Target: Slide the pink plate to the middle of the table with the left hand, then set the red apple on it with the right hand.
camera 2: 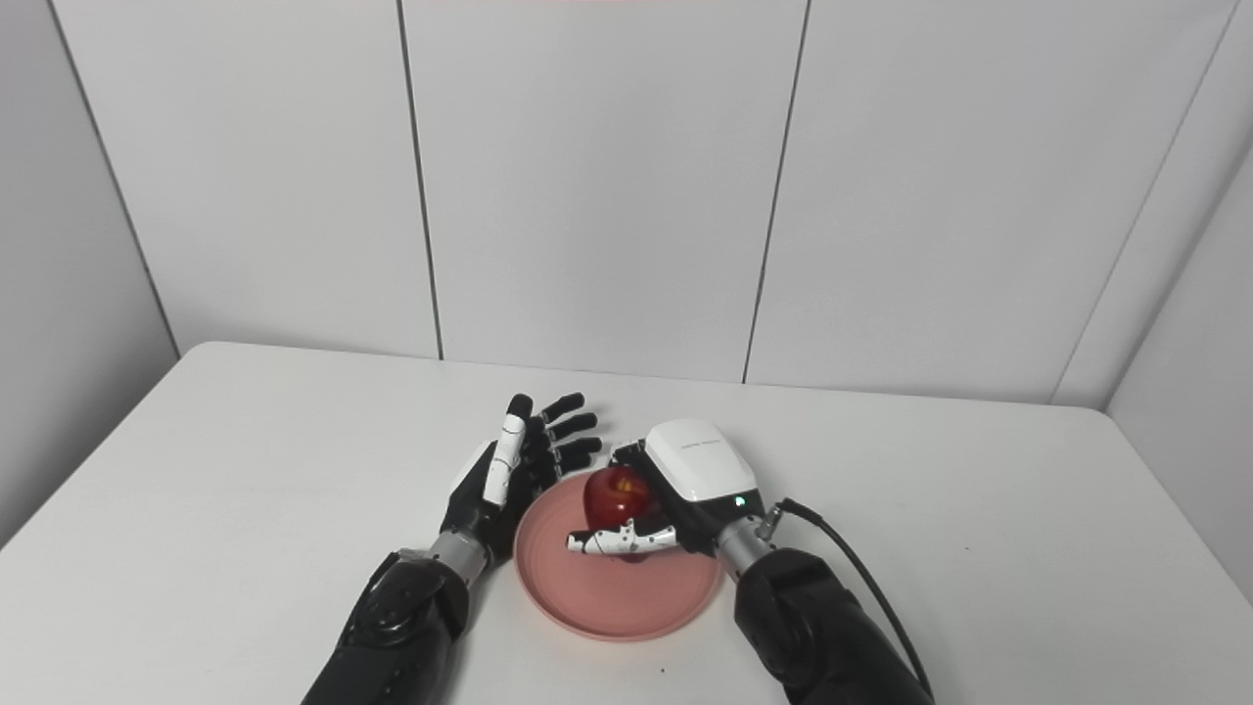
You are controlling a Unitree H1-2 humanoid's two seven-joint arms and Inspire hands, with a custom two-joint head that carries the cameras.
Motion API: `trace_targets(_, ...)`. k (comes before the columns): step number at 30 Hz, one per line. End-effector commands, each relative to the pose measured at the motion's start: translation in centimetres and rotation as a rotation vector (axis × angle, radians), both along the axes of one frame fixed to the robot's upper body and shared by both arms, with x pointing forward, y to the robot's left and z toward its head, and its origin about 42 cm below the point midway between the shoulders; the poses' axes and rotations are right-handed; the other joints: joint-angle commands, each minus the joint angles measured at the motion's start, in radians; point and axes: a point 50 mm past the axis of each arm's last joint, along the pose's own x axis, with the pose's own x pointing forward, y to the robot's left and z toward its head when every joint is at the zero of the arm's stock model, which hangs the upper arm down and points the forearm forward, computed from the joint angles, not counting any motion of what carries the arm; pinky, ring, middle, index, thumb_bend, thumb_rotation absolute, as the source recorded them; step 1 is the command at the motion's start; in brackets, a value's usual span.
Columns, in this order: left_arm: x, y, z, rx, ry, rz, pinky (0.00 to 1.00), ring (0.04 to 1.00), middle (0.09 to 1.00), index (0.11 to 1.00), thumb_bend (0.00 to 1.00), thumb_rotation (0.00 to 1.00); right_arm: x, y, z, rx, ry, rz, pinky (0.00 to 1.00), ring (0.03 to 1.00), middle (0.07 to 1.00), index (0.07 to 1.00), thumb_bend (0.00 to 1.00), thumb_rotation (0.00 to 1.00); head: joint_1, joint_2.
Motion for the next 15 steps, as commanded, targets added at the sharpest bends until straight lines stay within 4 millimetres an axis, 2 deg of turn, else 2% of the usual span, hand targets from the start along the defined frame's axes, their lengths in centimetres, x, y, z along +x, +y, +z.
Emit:
trace_targets(1, -1.47, -0.03, -3.04, 0.026, 0.128, -0.005, 0.85, 0.780, 0.842, 0.831, 0.83, 1.00, 1.26, 1.18, 3.61, 0.028, -0.096, 0.024, 0.15, 0.206, 0.287, 0.420, 0.46, 0.64, 0.000, 0.001)
trace_targets(7, -1.35, -0.03, -3.09, 0.018, 0.130, 0.002, 0.82, 0.770, 0.837, 0.817, 0.82, 0.99, 1.16, 1.54, 3.86, 0.032, -0.102, 0.042, 0.15, 0.204, 0.282, 0.403, 0.46, 0.65, -0.002, -0.002)
trace_targets(15, -1.33, -0.14, -3.06, 0.017, 0.132, 0.000, 0.83, 0.771, 0.838, 0.823, 0.83, 0.98, 1.10, 1.46, 3.98, 0.009, -0.103, 0.049, 0.18, 0.235, 0.313, 0.436, 0.45, 0.69, -0.001, -0.003)
